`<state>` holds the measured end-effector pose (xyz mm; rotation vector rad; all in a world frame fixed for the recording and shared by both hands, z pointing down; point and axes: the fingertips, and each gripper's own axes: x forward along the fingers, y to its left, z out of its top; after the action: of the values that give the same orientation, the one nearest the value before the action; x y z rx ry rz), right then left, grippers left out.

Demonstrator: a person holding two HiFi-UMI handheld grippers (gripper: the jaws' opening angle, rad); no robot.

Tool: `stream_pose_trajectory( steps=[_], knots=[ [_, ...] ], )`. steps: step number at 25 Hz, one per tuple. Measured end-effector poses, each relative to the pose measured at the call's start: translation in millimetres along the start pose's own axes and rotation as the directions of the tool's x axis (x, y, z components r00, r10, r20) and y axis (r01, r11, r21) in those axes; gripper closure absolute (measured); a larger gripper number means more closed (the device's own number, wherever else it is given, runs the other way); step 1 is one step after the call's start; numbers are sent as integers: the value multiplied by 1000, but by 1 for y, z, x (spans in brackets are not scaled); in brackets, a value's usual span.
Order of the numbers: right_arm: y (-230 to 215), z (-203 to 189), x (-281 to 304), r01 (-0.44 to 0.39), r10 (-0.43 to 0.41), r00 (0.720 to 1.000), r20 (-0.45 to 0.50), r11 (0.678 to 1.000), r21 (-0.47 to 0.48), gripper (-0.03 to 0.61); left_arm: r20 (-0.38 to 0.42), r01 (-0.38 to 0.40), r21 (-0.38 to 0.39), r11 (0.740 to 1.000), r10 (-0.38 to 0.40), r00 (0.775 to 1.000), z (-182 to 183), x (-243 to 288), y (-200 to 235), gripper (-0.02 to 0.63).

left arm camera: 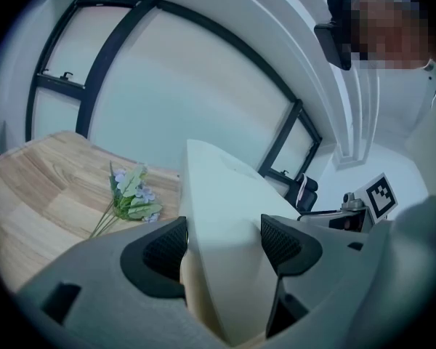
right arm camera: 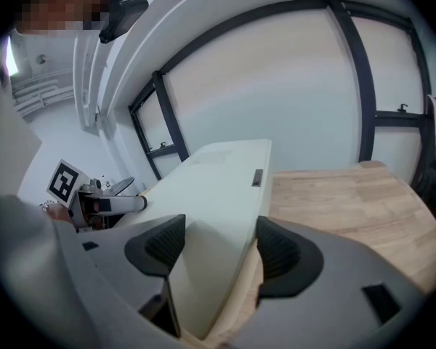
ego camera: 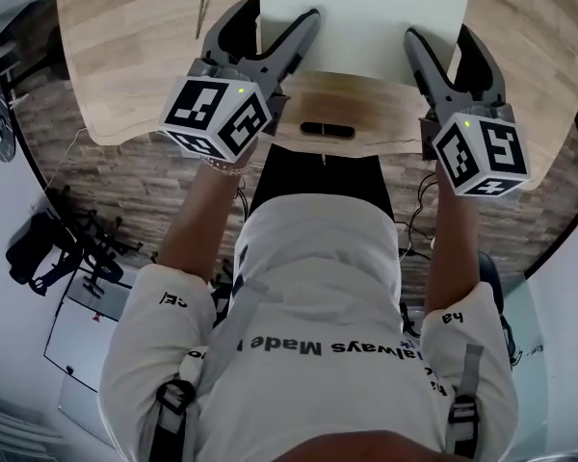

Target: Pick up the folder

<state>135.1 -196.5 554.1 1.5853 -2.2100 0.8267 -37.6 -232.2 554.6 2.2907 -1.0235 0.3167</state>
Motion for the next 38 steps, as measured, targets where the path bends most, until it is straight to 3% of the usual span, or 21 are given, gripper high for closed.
stream_pose_trajectory(
  steps=[22, 38],
  knots=[
    [34, 98, -59, 6, 4, 988, 156, 998, -65, 279, 162, -9, 82, 997, -5, 987, 100, -53, -47, 296],
    [64, 164, -124, 19, 14, 960, 281, 993, -114, 278, 303, -18, 119, 993, -19, 953, 167, -106, -95, 296]
  ],
)
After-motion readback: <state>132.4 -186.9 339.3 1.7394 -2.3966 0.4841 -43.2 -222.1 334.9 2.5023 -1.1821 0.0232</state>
